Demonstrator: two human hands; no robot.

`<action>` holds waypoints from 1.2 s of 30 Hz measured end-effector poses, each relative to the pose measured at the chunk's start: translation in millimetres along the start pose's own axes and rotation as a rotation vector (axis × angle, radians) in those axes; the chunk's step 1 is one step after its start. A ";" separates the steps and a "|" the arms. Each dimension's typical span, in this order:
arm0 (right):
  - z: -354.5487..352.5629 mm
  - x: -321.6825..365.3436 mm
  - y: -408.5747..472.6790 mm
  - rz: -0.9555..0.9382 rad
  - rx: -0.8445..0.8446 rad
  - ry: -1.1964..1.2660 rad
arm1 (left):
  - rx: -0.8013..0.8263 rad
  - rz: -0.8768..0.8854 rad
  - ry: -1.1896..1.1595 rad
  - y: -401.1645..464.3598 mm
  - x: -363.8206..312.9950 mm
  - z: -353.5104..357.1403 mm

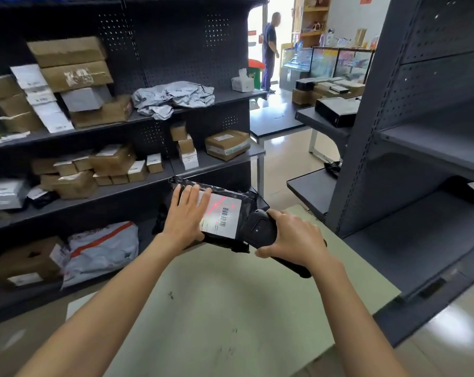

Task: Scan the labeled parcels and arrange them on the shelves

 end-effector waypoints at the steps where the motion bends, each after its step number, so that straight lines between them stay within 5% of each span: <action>1: -0.4 -1.1 -2.3 0.000 0.005 -0.004 | -0.009 0.004 0.003 0.3 -0.1 0.4; 23: -7.5 -62.2 -42.9 0.125 -0.056 0.067 | -0.006 0.142 -0.024 23.6 -66.8 -19.0; 36: -7.0 -198.5 -154.6 0.352 -0.098 0.196 | 0.072 0.415 -0.040 35.2 -266.5 -67.8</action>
Point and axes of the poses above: each hand's wrist, its own y-axis towards the middle knuckle, its own z-axis out of the palm, x = y × z, the point moved 4 cm from there along y, towards the middle knuckle, and after that the axes turned 15 degrees about x, right-handed, at the moved point
